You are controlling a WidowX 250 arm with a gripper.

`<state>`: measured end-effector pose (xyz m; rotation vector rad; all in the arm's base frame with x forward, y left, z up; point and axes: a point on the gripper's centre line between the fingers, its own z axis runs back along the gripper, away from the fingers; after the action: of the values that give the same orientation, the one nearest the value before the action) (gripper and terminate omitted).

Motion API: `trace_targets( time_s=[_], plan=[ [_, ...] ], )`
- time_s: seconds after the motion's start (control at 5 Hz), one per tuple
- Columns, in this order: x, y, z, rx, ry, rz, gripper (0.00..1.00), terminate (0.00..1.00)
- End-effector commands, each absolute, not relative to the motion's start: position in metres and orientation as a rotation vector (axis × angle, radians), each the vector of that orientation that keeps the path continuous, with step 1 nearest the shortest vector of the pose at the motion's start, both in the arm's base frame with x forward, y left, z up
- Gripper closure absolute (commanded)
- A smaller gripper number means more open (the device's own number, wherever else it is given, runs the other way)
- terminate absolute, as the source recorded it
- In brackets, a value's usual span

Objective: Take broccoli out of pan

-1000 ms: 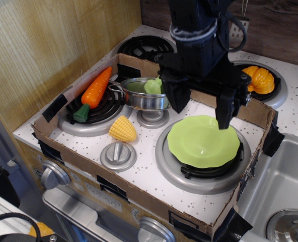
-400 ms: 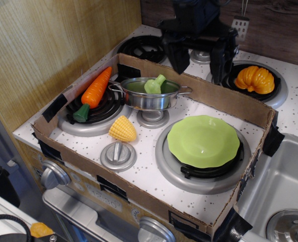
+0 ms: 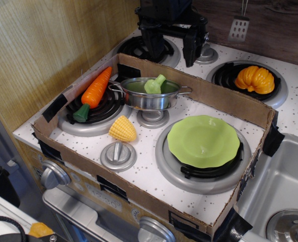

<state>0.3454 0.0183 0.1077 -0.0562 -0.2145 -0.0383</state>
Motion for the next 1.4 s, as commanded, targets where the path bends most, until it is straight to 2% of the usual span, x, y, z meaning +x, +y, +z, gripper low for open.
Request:
trace_targets(
  time_s=[0.0, 0.4, 0.6, 1.2],
  plan=[
    [0.358, 0.042, 0.095, -0.06, -0.255, -0.014, 0.0, 0.0],
    [0.363, 0.062, 0.075, -0.052, -0.24, 0.028, 0.0, 0.0],
    [0.362, 0.067, 0.061, -0.038, -0.282, 0.053, 0.0, 0.0],
    [0.375, 0.078, 0.04, -0.045, -0.289, 0.081, 0.0, 0.0]
  ],
)
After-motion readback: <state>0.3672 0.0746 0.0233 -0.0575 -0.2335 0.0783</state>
